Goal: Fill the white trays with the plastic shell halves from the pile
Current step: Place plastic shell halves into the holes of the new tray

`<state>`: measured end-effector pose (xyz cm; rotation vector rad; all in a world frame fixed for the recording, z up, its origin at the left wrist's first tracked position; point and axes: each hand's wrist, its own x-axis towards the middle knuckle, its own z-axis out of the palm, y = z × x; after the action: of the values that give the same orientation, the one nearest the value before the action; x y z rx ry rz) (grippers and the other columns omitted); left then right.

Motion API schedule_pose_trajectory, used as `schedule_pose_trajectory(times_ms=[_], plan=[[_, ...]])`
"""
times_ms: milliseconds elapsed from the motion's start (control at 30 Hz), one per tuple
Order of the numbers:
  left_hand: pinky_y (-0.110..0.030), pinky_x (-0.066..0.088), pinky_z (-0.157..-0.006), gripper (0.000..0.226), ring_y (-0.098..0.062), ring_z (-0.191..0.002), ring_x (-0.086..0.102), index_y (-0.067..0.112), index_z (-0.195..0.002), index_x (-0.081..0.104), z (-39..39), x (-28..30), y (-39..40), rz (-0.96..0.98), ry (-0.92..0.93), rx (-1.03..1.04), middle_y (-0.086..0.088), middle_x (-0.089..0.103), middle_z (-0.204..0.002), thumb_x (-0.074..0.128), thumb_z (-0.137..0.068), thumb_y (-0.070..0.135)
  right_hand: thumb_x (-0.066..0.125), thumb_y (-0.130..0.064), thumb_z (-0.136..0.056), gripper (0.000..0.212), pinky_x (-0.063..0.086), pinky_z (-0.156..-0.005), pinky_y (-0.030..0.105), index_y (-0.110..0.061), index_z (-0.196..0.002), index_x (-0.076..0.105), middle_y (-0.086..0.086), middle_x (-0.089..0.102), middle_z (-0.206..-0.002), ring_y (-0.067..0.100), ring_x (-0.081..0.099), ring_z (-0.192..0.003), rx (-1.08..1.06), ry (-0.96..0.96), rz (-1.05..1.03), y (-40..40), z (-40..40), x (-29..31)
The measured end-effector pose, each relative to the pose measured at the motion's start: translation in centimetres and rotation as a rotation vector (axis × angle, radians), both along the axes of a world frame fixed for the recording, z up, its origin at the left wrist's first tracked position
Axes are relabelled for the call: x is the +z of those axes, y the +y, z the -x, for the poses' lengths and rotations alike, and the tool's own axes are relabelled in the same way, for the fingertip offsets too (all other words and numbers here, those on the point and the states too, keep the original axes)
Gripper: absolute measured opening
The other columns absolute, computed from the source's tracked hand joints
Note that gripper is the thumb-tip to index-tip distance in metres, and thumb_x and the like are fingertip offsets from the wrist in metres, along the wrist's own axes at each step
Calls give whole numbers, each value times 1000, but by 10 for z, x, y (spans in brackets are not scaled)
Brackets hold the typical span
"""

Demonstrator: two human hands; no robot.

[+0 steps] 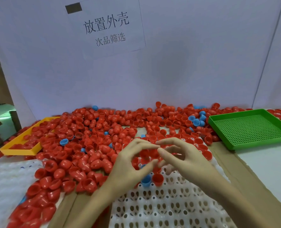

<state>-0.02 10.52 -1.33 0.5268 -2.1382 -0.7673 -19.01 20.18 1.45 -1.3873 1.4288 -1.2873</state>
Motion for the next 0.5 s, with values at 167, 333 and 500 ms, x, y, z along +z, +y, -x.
schedule_pose_trajectory(times_ms=[167,333,500], plan=[[-32,57,-95,44,-20,-116,67,36,-131,65,-4,-8,20,1,31,39,9,68,-120,82,-92,29,73,-19,-97,16,60,-75,25,-26,-112,75,-1,79,-94,15,77,-80,36,78,-5,2,-2,-1],[-28,58,-95,38,-18,-116,70,34,-125,67,-17,-3,16,-70,86,43,7,71,-121,83,-91,29,73,-15,-97,13,58,-72,20,-25,-103,79,0,79,-92,15,76,-80,18,42,39,1,3,-1],[-23,57,-95,32,-12,-114,71,36,-124,66,-19,-2,19,-94,100,73,13,73,-118,77,-96,28,74,-15,-96,28,63,-74,33,-34,-116,71,-3,75,-101,16,75,-85,22,98,78,-1,3,-1]])
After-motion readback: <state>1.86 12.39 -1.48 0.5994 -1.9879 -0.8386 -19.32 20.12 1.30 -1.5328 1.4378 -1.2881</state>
